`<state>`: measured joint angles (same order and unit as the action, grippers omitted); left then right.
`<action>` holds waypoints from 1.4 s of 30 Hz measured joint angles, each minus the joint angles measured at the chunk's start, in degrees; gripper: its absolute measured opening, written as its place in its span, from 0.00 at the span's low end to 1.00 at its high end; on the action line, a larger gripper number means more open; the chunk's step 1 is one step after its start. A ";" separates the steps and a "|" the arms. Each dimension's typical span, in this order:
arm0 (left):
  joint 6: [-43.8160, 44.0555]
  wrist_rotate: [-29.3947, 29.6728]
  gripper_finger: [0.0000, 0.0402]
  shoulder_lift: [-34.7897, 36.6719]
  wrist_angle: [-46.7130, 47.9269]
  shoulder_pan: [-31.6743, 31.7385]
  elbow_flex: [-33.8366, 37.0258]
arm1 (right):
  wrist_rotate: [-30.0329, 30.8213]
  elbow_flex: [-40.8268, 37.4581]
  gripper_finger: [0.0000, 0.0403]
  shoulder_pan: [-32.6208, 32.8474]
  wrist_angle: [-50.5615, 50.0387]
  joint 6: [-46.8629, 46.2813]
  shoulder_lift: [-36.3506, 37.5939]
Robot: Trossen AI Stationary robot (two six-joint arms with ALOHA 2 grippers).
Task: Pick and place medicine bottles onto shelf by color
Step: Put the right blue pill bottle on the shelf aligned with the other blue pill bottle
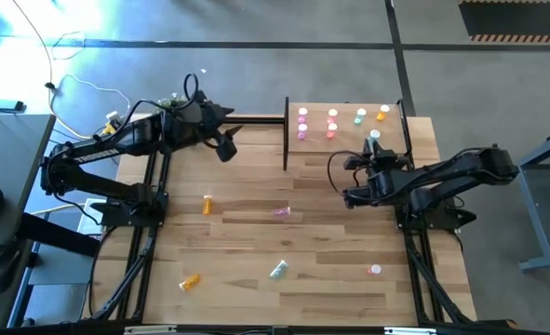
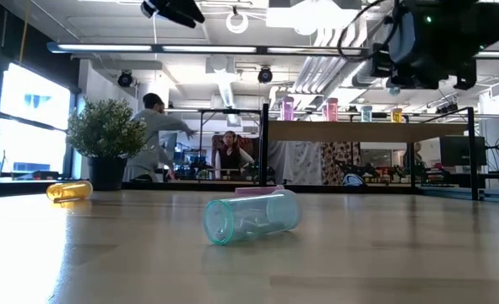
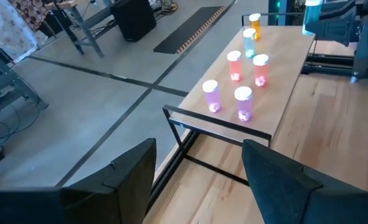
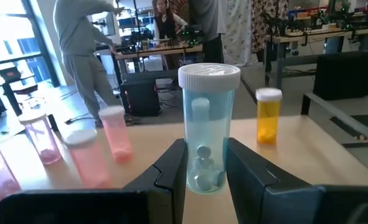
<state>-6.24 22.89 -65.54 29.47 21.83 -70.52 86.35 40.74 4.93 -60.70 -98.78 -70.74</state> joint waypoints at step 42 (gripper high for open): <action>-2.98 -0.18 0.57 -0.04 -3.24 0.35 0.00 | -10.18 -3.27 0.20 2.93 12.43 21.73 16.39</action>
<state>-9.22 22.71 -65.58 26.23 22.17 -70.52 76.17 37.47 7.86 -48.26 -77.05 -54.35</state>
